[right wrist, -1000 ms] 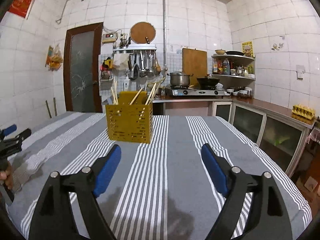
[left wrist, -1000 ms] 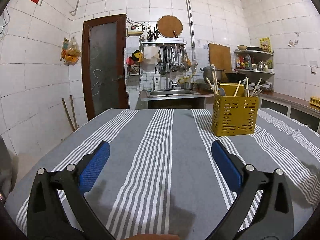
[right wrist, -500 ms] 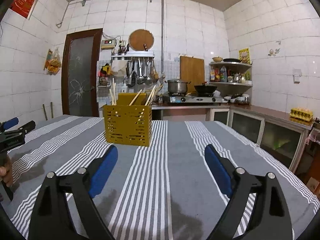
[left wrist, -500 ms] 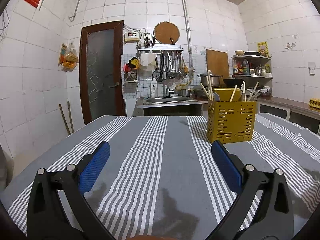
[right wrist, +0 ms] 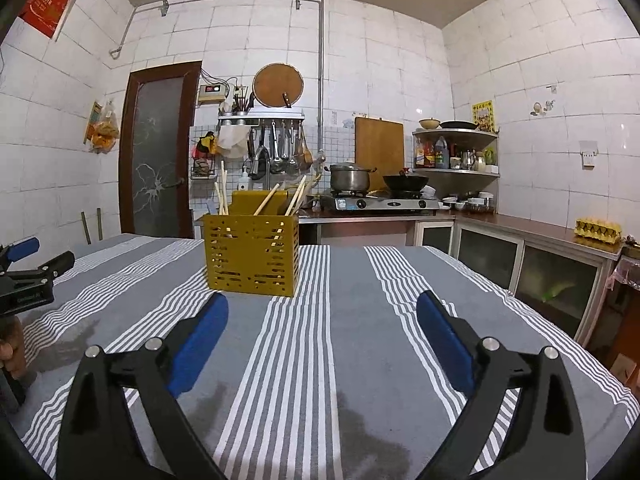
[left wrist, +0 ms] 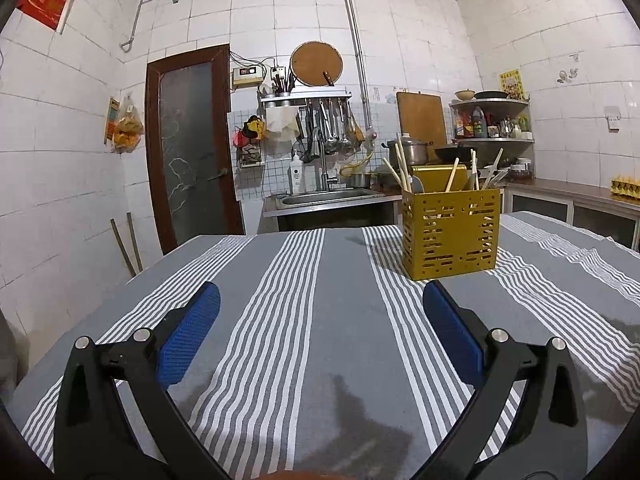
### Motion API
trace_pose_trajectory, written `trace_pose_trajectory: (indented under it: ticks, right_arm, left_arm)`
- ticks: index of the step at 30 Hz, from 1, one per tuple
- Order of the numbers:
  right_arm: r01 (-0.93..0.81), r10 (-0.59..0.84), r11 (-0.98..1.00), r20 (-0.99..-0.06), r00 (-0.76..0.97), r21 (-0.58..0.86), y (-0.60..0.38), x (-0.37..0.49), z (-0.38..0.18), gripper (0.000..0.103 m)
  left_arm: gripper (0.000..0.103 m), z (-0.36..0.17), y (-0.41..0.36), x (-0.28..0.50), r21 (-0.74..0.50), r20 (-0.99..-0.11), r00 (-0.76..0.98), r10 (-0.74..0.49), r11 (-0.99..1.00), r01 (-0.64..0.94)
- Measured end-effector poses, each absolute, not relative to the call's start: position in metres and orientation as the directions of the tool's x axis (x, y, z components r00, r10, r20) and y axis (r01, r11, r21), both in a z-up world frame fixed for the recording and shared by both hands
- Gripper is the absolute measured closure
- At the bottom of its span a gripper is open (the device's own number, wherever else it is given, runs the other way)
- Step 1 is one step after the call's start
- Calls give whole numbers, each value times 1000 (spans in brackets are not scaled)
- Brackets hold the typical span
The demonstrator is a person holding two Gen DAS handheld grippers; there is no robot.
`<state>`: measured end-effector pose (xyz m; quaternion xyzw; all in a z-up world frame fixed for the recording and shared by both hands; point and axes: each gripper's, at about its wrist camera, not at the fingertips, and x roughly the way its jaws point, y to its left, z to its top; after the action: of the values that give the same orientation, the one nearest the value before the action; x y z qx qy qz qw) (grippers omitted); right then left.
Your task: Organize utensils
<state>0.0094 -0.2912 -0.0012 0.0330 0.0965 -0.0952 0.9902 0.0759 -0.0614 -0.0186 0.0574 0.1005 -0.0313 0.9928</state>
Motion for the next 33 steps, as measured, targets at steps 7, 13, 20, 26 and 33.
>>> trace_pose_trajectory:
  ticks: [7, 13, 20, 26, 33]
  right_arm:
    - [196, -183, 979, -202, 962, 47, -292, 11, -2, 10]
    - [197, -184, 979, -202, 962, 45, -292, 11, -3, 9]
    - [199, -186, 979, -205, 961, 46, -293, 12, -2, 9]
    - [199, -185, 979, -207, 961, 47, -293, 12, -3, 9]
    - [199, -186, 979, -206, 961, 46, -293, 12, -3, 9]
  left_arm:
    - [5, -19, -62, 75, 107, -207, 977, -58, 991, 82]
    - [5, -19, -60, 77, 91, -216, 974, -63, 992, 84]
    - [5, -19, -58, 76, 88, -218, 974, -64, 992, 85]
    - [5, -20, -58, 78, 82, -222, 973, -69, 993, 90]
    - [5, -20, -58, 78, 81, -222, 973, -69, 993, 89]
